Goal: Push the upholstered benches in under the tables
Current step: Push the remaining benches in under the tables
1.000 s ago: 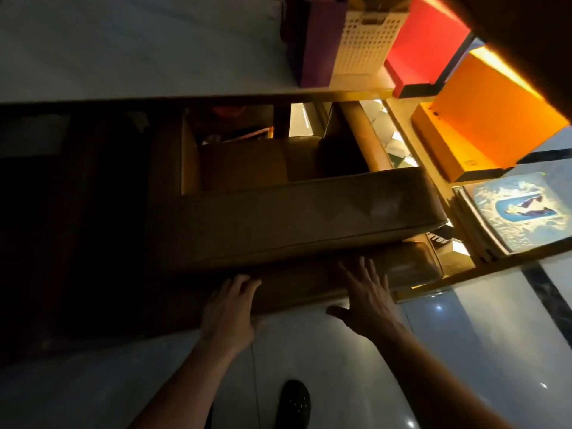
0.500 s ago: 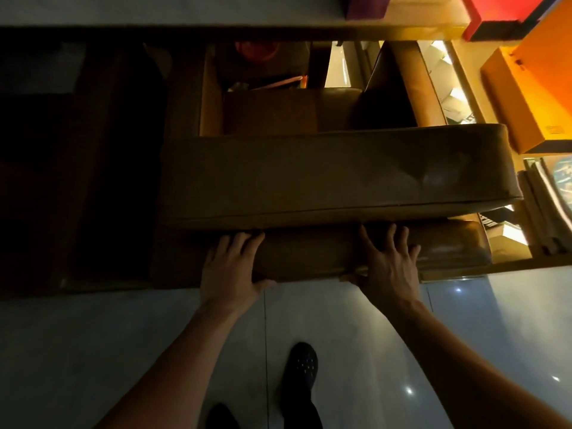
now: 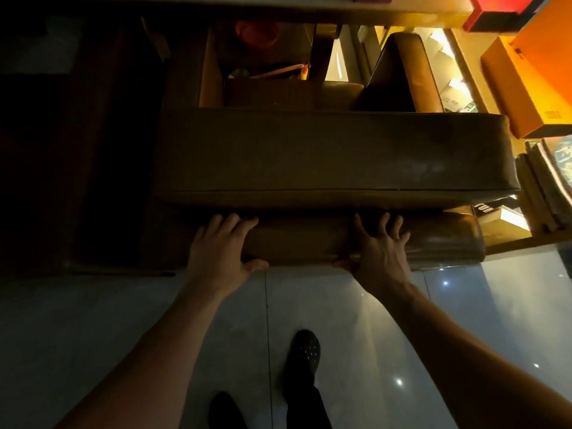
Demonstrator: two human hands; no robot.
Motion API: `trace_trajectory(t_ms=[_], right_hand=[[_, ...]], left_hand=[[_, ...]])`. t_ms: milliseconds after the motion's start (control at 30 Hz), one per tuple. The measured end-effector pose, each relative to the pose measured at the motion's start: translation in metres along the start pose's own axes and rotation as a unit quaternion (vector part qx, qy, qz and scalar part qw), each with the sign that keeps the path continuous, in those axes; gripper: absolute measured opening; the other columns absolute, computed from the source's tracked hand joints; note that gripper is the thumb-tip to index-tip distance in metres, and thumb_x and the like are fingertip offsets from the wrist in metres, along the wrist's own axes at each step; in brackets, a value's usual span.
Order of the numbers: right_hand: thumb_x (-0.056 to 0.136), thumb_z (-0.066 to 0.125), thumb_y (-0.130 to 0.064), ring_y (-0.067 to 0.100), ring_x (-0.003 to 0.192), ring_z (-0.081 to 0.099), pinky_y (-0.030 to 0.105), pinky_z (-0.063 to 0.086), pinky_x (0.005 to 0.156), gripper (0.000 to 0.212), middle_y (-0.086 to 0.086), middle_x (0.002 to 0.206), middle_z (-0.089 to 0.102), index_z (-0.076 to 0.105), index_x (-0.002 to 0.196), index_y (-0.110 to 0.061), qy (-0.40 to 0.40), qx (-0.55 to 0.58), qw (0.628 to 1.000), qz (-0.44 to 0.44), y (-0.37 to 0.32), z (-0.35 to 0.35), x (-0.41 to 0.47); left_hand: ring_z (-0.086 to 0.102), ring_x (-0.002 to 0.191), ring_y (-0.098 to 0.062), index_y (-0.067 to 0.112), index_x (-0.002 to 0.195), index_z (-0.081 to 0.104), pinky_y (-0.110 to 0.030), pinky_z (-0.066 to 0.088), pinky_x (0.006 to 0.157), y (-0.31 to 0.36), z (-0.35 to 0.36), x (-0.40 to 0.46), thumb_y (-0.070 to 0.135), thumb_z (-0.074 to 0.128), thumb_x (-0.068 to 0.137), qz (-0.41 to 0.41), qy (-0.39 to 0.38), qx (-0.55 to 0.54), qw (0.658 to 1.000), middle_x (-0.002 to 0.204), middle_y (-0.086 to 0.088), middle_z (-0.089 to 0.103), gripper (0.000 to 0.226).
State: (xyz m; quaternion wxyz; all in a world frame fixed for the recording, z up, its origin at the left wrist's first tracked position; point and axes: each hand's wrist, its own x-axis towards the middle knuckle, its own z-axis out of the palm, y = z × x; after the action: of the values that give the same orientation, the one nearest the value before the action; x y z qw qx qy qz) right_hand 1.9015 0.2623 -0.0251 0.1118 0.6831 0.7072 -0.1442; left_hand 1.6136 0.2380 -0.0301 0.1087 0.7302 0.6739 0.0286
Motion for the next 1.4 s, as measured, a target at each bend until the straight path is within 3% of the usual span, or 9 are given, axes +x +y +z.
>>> trace_trajectory(t_ms=[467, 667, 833, 1000, 1400], right_hand=[[0.083, 0.058, -0.071, 0.056, 0.146, -0.007, 0.068, 0.005, 0.118, 0.103, 0.030, 0.162, -0.002, 0.004, 0.160, -0.029, 0.007, 0.025, 0.999, -0.038, -0.039, 0.026, -0.061], [0.080, 0.057, -0.074, 0.055, 0.147, -0.008, 0.069, 0.004, 0.116, 0.106, 0.026, 0.163, -0.007, 0.000, 0.159, -0.033, -0.006, 0.003, 0.999, -0.045, -0.037, 0.043, -0.088], [0.069, 0.065, -0.076, 0.061, 0.141, 0.014, 0.075, 0.029, 0.108, 0.109, 0.033, 0.157, 0.018, 0.025, 0.158, -0.026, 0.009, -0.020, 0.999, -0.041, -0.040, 0.043, -0.087], [0.066, 0.070, -0.076, 0.060, 0.140, 0.018, 0.074, 0.033, 0.105, 0.111, 0.032, 0.156, 0.022, 0.030, 0.156, -0.024, 0.012, -0.043, 0.999, -0.031, -0.044, 0.038, -0.079], [0.077, 0.056, -0.079, 0.054, 0.147, 0.000, 0.067, 0.018, 0.118, 0.108, 0.026, 0.163, 0.004, 0.007, 0.160, -0.032, 0.015, -0.039, 0.998, -0.037, -0.073, 0.007, -0.012]], left_hand=[[0.045, 0.109, -0.024, 0.032, 0.135, 0.052, -0.045, 0.042, 0.086, -0.039, 0.004, -0.071, 0.073, 0.070, 0.065, -0.017, 0.026, -0.009, 0.999, 0.117, 0.004, 0.053, 0.083], [0.048, 0.106, -0.023, 0.034, 0.139, 0.048, -0.045, 0.044, 0.085, -0.042, 0.014, -0.115, 0.078, 0.060, 0.071, -0.016, 0.025, -0.004, 1.000, 0.118, 0.008, 0.054, 0.082], [0.043, 0.119, -0.020, 0.036, 0.149, 0.035, -0.042, 0.041, 0.096, -0.044, 0.010, -0.116, 0.078, 0.052, 0.077, -0.007, -0.011, -0.013, 1.000, 0.136, 0.013, 0.049, 0.085], [0.040, 0.123, -0.019, 0.037, 0.151, 0.027, -0.041, 0.037, 0.105, -0.052, 0.013, -0.108, 0.080, 0.045, 0.078, 0.001, -0.020, -0.022, 1.000, 0.140, 0.015, 0.045, 0.087], [0.031, 0.130, -0.024, 0.033, 0.153, 0.025, -0.041, 0.029, 0.114, -0.072, -0.002, -0.032, 0.066, 0.062, 0.081, -0.025, -0.009, -0.013, 1.000, 0.144, 0.010, 0.040, 0.087]])
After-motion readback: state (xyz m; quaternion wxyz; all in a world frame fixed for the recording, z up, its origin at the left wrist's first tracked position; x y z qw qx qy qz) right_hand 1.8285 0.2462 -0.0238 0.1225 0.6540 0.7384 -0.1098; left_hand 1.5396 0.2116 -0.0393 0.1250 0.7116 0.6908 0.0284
